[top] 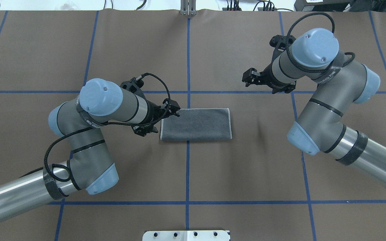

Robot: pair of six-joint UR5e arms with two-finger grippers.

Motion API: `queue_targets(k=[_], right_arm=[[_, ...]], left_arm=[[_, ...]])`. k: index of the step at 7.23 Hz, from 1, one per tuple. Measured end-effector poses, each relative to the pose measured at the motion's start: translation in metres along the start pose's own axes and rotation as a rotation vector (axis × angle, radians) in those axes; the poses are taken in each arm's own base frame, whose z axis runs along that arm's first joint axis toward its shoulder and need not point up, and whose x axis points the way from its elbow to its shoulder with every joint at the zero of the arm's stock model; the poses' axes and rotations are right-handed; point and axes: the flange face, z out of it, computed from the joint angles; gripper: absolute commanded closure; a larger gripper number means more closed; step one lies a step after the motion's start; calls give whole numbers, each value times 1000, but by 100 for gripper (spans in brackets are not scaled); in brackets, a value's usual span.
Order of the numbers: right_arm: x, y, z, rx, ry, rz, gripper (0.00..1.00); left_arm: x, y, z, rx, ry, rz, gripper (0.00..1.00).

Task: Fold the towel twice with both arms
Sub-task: 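Raise the right gripper away while the left gripper moves to the strip's end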

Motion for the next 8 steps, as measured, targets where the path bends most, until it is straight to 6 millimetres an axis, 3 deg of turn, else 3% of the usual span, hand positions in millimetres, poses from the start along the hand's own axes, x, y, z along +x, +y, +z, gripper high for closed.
queue_targets(k=[2, 6, 8], right_arm=[[9, -10, -4, -7, 15, -43, 0], [9, -11, -7, -4, 15, -49, 0], [9, -10, -8, -2, 13, -49, 0]], left_arm=[[-6, 17, 13, 28, 4, 8, 20], [-29, 18, 24, 44, -26, 0, 21], [-33, 19, 27, 43, -35, -2, 28]])
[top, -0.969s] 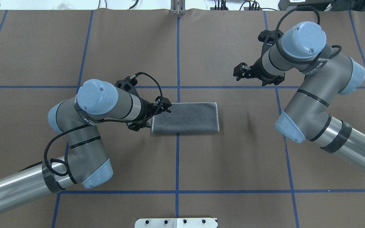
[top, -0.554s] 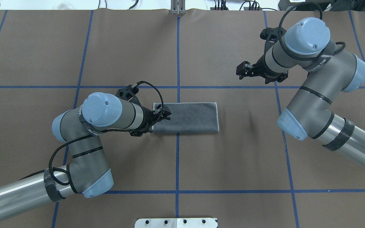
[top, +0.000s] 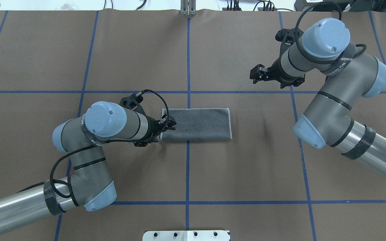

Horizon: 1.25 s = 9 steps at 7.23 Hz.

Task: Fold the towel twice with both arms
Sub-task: 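Raise the right gripper away while the left gripper moves to the strip's end, then grasp the end of the folded strip nearest the left gripper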

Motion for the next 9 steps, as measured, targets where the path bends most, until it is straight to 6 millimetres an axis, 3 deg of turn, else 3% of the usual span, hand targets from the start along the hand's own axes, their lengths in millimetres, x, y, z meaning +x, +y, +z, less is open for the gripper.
queue_targets(k=[3, 7, 9], right_arm=[[0, 0, -1, 3, 0, 0, 0], [2, 0, -1, 6, 2, 1, 0], [2, 0, -1, 6, 2, 1, 0]], left_arm=[[-3, 5, 3, -5, -6, 2, 40], [-3, 5, 3, -7, -6, 2, 40], [-4, 5, 4, -6, -8, -29, 47]])
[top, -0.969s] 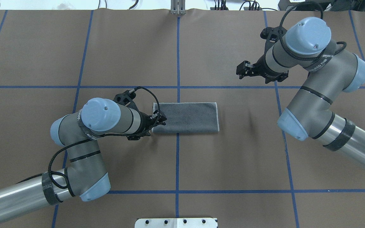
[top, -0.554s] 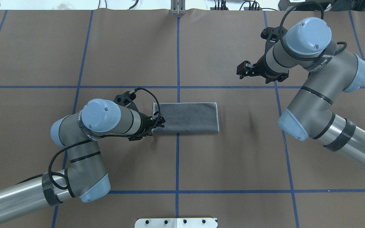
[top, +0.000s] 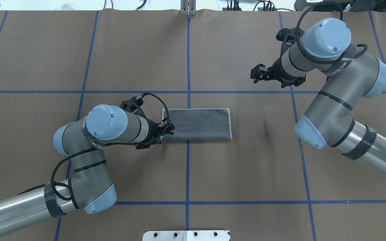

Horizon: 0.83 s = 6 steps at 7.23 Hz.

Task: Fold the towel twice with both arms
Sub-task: 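Grasp the end of the folded strip nearest the left gripper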

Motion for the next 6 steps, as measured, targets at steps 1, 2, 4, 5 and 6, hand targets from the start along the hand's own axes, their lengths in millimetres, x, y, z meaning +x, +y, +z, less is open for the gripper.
queue_targets(k=[1, 2, 4, 5, 6], right_arm=[[0, 0, 0, 0, 0, 0, 0], [0, 0, 0, 0, 0, 0, 0], [0, 0, -2, 2, -3, 1, 0], [-1, 0, -4, 3, -6, 4, 0], [-1, 1, -6, 5, -9, 4, 0]], left_arm=[[0, 0, 0, 0, 0, -10, 49], [0, 0, 0, 0, -1, -15, 51], [-3, -1, 1, 2, -5, -18, 55], [-4, -2, 1, 3, -6, -19, 55], [-5, -3, 1, 4, -7, -19, 55]])
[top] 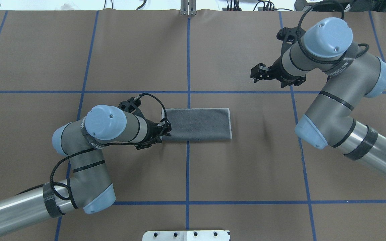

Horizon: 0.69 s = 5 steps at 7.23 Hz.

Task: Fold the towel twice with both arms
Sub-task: 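Grasp the end of the folded strip nearest the left gripper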

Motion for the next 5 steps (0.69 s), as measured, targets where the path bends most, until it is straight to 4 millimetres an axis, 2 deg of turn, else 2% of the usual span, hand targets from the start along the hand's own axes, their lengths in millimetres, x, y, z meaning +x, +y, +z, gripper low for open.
queue_targets(k=[3, 5], right_arm=[[1, 1, -3, 1, -3, 0, 0], [1, 2, -3, 0, -3, 0, 0]], left_arm=[[-2, -1, 0, 0, -2, 0, 79], [-5, -2, -1, 0, -4, 0, 87]])
